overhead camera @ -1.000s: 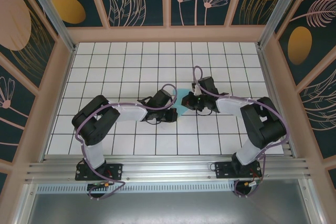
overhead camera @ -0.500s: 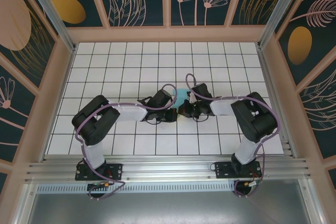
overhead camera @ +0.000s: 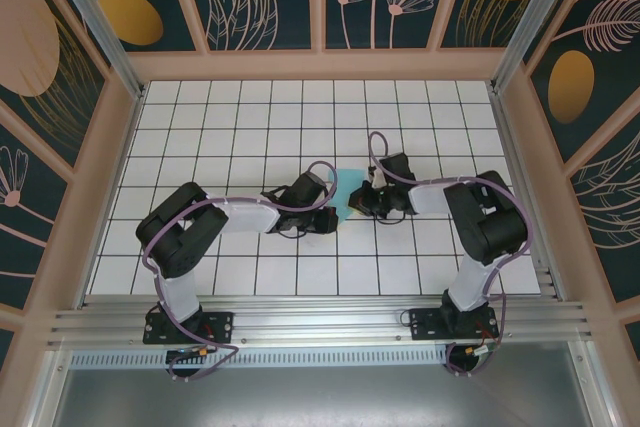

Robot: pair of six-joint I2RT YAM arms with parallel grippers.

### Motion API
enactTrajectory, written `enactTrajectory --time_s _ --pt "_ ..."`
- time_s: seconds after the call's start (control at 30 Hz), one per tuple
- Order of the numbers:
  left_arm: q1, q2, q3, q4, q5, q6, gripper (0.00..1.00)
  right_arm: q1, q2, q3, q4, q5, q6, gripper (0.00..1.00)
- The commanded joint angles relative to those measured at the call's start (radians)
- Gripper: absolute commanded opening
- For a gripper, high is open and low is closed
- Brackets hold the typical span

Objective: Fold a paper plane with a square sheet of paper (pick it up from the middle)
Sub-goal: Third fold the triangle at the center of the table.

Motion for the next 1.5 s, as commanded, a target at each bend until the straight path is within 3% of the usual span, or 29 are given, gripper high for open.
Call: enactTrajectory --time_s 0.0,0.43,0.7,0.93,1.47 --pt "0.002 0.048 -0.054 -0.159 -0.072 0.024 0.00 -0.047 0.035 0.012 0.019 0.065 -0.035 0.07" --pt "0.002 0.038 -0.042 -0.162 -0.067 0.023 0.00 -0.136 -0.008 0.031 0.050 0.011 -0.071 0.10" --pt "0.001 0.035 -0.021 -0.163 -0.058 0.023 0.00 -0.038 -0.112 0.034 0.017 -0.002 -0.073 0.11" --pt "0.002 0.036 -0.007 -0.165 -0.052 0.023 0.00 0.056 -0.052 0.020 0.046 0.000 -0.035 0.10" --pt "0.002 -0.071 0.014 -0.224 -0.091 0.027 0.06 0.055 0.072 0.024 -0.078 0.157 -0.080 0.08"
